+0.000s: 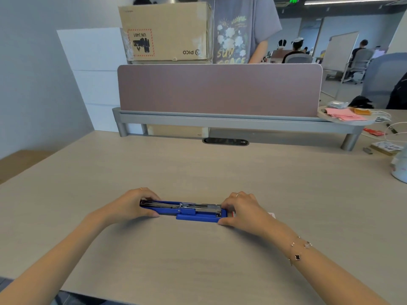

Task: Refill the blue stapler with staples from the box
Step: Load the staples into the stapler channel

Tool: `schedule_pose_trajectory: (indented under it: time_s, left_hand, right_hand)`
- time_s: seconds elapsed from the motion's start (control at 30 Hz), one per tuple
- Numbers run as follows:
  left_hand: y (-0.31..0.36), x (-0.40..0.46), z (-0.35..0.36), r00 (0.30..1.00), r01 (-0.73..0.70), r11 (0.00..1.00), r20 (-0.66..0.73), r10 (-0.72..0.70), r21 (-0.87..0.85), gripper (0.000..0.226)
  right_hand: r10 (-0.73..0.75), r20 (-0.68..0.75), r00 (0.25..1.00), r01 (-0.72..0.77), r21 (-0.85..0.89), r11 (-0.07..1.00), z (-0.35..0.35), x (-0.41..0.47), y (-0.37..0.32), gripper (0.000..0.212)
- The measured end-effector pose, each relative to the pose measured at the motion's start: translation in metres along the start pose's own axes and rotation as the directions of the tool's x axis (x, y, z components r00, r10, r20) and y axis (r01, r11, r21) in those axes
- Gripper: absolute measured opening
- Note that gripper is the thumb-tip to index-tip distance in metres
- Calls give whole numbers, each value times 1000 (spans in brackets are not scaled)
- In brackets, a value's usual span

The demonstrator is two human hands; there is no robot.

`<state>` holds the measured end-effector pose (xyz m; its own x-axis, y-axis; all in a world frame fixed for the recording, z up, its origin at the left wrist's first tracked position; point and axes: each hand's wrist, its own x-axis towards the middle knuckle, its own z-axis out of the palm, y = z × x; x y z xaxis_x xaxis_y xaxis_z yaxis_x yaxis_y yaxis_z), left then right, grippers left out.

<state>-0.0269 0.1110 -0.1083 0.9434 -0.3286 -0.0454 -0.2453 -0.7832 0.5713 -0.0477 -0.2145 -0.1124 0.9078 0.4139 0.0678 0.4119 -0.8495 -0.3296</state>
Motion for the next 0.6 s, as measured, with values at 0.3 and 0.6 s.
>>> schedule_pose_trajectory:
  time_s: [0.3, 0.6]
  left_hand:
    - [25, 5, -28, 996, -50, 991, 78, 40, 123, 24]
    - [73, 10, -32, 989, -113, 992, -104, 106, -63, 39]
  right_hand:
    - [29, 34, 999, -30, 38, 999, 0, 2, -2, 22]
    - [40, 14, 999, -40, 65, 997, 2, 1, -2, 25]
